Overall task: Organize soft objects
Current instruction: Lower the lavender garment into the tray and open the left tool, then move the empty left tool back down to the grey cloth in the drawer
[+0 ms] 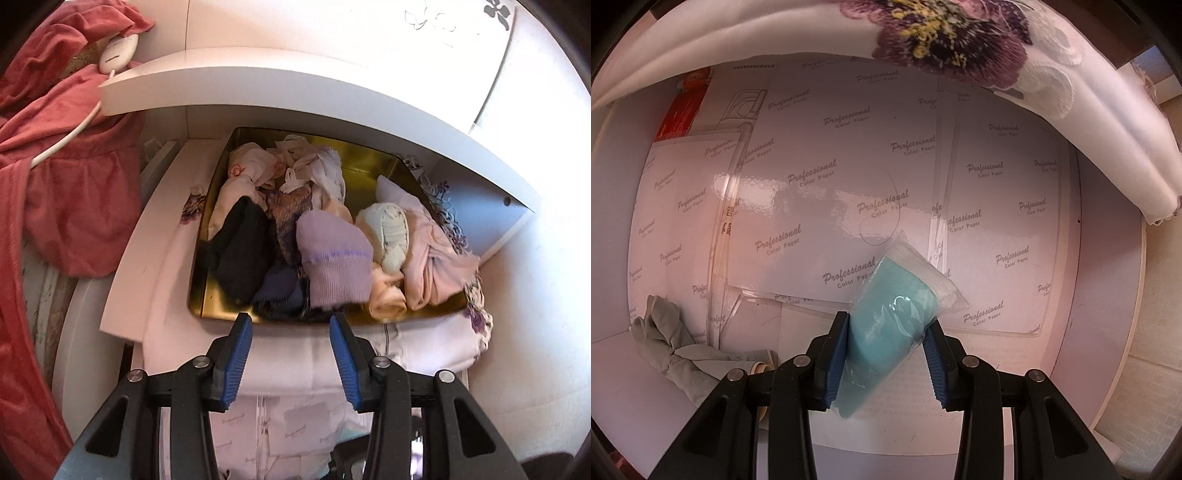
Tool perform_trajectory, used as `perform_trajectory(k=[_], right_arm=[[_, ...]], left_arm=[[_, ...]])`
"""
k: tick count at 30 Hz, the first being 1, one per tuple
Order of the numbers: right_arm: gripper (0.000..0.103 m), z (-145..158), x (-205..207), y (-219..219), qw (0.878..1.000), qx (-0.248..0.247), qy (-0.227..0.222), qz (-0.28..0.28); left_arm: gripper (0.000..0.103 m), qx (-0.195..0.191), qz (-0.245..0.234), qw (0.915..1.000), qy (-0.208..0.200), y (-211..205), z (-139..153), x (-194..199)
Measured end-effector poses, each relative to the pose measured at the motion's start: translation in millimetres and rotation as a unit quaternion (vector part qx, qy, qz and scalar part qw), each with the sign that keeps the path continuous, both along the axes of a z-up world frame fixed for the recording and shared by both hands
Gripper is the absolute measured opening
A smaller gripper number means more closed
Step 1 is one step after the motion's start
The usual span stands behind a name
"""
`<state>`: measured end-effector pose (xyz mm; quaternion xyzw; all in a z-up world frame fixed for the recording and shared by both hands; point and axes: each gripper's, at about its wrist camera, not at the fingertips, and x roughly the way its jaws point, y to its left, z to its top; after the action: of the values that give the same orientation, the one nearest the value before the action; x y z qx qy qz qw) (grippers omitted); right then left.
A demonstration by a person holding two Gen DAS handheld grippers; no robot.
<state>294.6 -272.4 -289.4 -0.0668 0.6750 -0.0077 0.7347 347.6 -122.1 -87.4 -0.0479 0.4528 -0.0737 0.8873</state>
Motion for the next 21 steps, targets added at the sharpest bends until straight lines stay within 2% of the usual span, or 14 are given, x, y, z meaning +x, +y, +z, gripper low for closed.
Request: perform_trajectory(k=[10, 21], right_arm=[[0.04, 2, 0, 4, 1.0, -0.006, -0.002, 0.001], [0.04, 5, -1, 5, 1.0, -0.006, -0.004, 0.001]], left_arm=[[0.044, 0.017, 0.003, 0.9998, 0.0, 19, -3, -51], [0.044, 0.035, 0.011, 0.9988, 0.033, 41, -24, -93]])
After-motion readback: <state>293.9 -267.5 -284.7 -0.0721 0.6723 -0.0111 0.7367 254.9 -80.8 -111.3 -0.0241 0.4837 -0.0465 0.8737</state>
